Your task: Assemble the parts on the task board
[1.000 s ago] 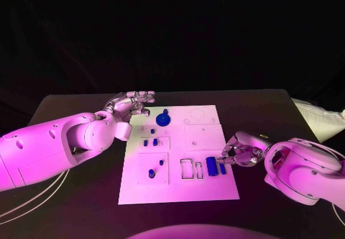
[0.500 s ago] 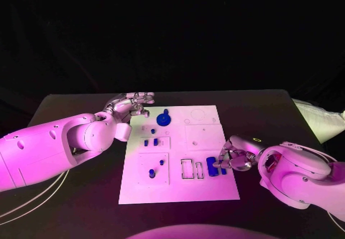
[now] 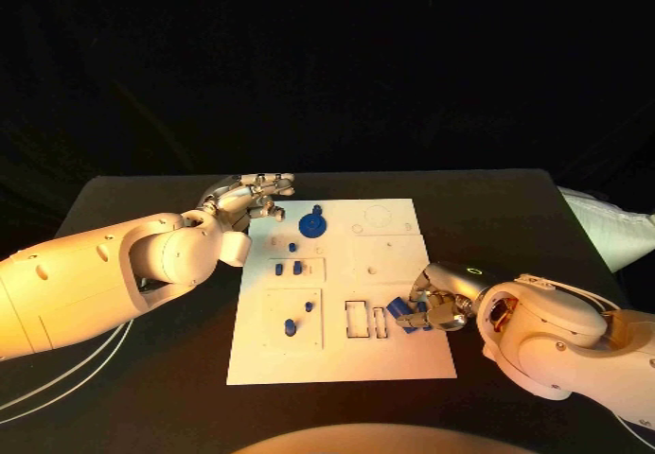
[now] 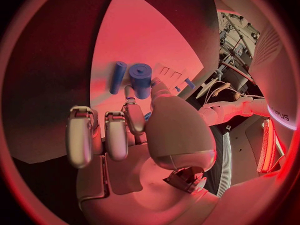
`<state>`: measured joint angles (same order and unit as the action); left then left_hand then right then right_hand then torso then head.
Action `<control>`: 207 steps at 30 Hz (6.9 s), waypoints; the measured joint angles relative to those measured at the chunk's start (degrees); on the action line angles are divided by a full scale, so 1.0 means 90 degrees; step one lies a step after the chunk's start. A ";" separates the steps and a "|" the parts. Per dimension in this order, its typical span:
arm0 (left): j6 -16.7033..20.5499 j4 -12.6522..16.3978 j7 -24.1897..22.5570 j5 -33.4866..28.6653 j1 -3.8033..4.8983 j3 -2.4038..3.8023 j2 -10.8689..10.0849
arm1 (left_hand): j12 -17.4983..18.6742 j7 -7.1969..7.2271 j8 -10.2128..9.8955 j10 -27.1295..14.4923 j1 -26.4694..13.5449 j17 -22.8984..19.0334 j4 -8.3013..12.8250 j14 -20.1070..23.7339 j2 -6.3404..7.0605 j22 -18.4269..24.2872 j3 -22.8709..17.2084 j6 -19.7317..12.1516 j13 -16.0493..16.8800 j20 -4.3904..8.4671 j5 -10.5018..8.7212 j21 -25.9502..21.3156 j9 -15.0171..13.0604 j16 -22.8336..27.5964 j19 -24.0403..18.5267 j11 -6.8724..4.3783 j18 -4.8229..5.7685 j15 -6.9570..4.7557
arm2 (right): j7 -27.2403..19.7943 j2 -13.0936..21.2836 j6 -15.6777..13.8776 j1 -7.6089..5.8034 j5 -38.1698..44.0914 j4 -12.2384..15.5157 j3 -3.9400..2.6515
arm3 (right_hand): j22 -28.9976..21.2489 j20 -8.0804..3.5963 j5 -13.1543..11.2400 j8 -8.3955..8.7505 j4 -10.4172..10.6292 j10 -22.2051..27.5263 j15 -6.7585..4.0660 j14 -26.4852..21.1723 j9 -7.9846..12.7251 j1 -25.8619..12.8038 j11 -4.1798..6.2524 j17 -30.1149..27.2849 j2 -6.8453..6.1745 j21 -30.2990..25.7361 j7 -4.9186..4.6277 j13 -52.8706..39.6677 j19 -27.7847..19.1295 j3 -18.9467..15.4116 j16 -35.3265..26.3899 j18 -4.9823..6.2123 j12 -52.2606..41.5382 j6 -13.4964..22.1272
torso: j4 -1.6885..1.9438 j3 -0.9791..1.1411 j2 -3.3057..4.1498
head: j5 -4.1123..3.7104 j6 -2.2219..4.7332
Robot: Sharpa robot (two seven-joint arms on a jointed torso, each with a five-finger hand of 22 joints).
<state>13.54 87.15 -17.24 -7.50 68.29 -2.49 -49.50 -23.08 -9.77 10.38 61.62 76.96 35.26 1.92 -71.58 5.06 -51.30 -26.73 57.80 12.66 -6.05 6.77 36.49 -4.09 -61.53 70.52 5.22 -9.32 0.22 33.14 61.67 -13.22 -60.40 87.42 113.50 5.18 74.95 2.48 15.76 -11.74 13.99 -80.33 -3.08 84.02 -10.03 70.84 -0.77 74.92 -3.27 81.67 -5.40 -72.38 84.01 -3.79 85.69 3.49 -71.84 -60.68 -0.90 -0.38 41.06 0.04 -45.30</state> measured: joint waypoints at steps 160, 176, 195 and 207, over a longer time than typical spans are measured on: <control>-0.0020 0.0030 0.0024 0.0001 -0.0008 0.0000 -0.0010 | -0.0044 -0.0001 0.0023 -0.0045 0.0000 -0.0008 0.0000 0.0021 0.0000 0.0014 0.0000 -0.0045 0.0008 0.0000 0.0000 -0.0038 0.0000 0.0000 0.0000 -0.0001 0.0000 0.0022 | 0.0015 0.0267 0.0373 -0.0060 0.0086 -0.0080 -0.0033 | 0.0000 -0.0045 -0.0431 0.0337 -0.0820 0.0102 -0.0092 -0.0001 -0.0803 0.0569 0.0079 -0.0001 0.0607 0.0073 0.0104 0.0173 -0.0001 -0.0510 0.0095 0.0002 0.1283 -0.0266 | -0.0010 -0.0012 0.0002 | -0.0076 -0.0023; -0.0027 0.0033 0.0028 0.0001 -0.0008 0.0000 -0.0023 | -0.0044 -0.0001 0.0024 -0.0045 0.0000 -0.0008 0.0000 0.0021 0.0000 0.0014 0.0000 -0.0045 0.0007 0.0000 0.0000 -0.0038 0.0000 0.0000 0.0000 -0.0001 0.0000 0.0022 | 0.0034 -0.0177 0.0470 0.0079 0.0953 -0.0234 -0.0101 | -0.0001 -0.0045 -0.0927 0.0410 -0.1219 0.0112 -0.0089 0.0000 -0.0861 0.1092 0.0083 -0.0002 0.0670 0.0073 0.0112 0.0194 -0.0001 -0.0074 0.0095 0.0001 0.1405 -0.0390 | -0.0012 -0.0011 0.0002 | -0.0052 -0.0027; -0.0032 0.0035 0.0030 0.0004 -0.0008 0.0000 -0.0022 | -0.0044 -0.0001 0.0023 -0.0045 0.0000 -0.0007 0.0000 0.0021 0.0000 0.0014 0.0000 -0.0045 0.0006 0.0000 0.0000 -0.0038 0.0000 0.0000 0.0000 -0.0001 0.0000 0.0022 | 0.0089 -0.0388 0.0942 0.0096 0.1680 -0.0259 -0.0148 | -0.0003 -0.0045 -0.0573 0.0557 -0.1342 0.0146 -0.0078 0.0010 -0.0867 0.1212 0.0095 0.0002 0.0629 0.0073 0.0101 0.0314 -0.0001 0.0388 0.0095 0.0002 0.1616 -0.0403 | -0.0013 -0.0010 0.0001 | -0.0067 -0.0045; -0.0034 0.0031 0.0032 0.0012 -0.0009 0.0000 -0.0017 | -0.0098 -0.0001 0.0049 -0.0069 0.0000 -0.0017 0.0040 0.0021 0.0000 0.0023 -0.0010 -0.0045 0.0018 0.0000 0.0000 -0.0075 0.0000 0.0000 0.0000 -0.0024 0.0000 0.0022 | 0.0235 -0.0355 0.0653 0.0132 0.1615 -0.0226 -0.0121 | -0.0004 -0.0045 0.1088 0.0632 -0.1203 0.0133 -0.0102 -0.0015 -0.0865 0.0581 0.0106 0.0001 0.0094 0.0073 0.0126 0.0272 -0.0001 0.1725 0.0095 0.0002 0.1656 -0.0423 | -0.0009 -0.0010 -0.0002 | -0.0072 -0.0039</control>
<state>13.23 87.43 -16.94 -7.39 68.21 -2.49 -49.65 -23.96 -9.78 10.83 61.01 76.96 35.11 2.27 -71.39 5.06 -51.09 -26.82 57.40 12.82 -6.05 6.78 35.82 -4.09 -61.53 70.52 5.00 -9.32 0.42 35.25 58.48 -7.35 -59.22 101.95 111.47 4.09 74.91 2.07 25.55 -6.05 3.17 -79.13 -4.00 83.89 -17.81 76.07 0.19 74.94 -2.43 82.32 -4.27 -69.93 84.00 11.74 86.54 3.51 -56.93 -64.49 -0.98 -0.47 41.04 -0.61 -45.65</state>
